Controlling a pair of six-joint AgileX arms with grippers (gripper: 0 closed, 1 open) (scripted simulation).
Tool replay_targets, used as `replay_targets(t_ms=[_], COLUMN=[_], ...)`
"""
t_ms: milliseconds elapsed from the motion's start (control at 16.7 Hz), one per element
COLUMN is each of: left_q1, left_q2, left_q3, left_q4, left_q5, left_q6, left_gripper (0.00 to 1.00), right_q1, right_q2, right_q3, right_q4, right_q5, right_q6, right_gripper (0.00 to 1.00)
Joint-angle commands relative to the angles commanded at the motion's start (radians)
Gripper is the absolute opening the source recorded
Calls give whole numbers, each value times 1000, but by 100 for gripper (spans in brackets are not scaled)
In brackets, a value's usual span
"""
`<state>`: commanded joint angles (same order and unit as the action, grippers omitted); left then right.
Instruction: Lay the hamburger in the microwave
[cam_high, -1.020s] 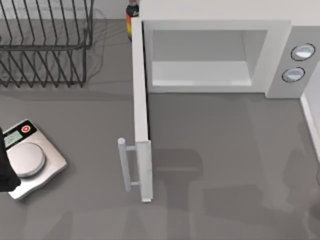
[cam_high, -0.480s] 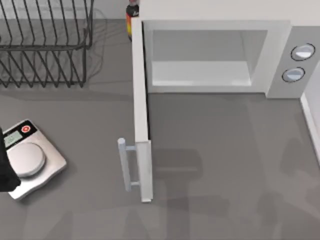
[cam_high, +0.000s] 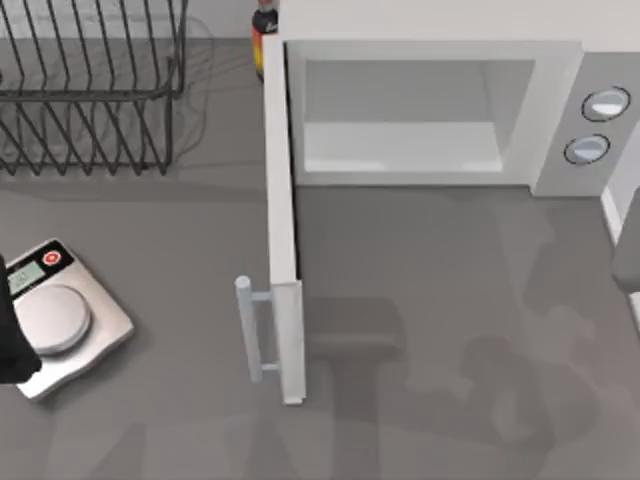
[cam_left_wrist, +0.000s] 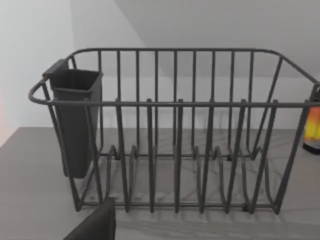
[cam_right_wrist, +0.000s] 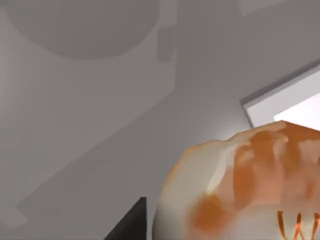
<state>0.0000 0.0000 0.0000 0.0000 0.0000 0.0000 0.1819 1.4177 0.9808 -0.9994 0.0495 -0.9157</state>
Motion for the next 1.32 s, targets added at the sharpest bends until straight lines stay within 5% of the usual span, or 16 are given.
replay_targets(t_ms=[480, 900, 1320], left_q1=[0, 0, 0], left_q2=[0, 0, 0], left_q3=[0, 0, 0], left_q4=[0, 0, 0], left_q5=[0, 0, 0], left_q6=[0, 0, 0], left_gripper=[100, 100, 100], right_q1=[318, 446, 455], right_q2=[383, 689, 800], right_q3=[126, 145, 165], right_q4=[727, 1386, 1633], right_q5=[181, 396, 569], right_q6=[472, 924, 1184], right_gripper=[0, 0, 0])
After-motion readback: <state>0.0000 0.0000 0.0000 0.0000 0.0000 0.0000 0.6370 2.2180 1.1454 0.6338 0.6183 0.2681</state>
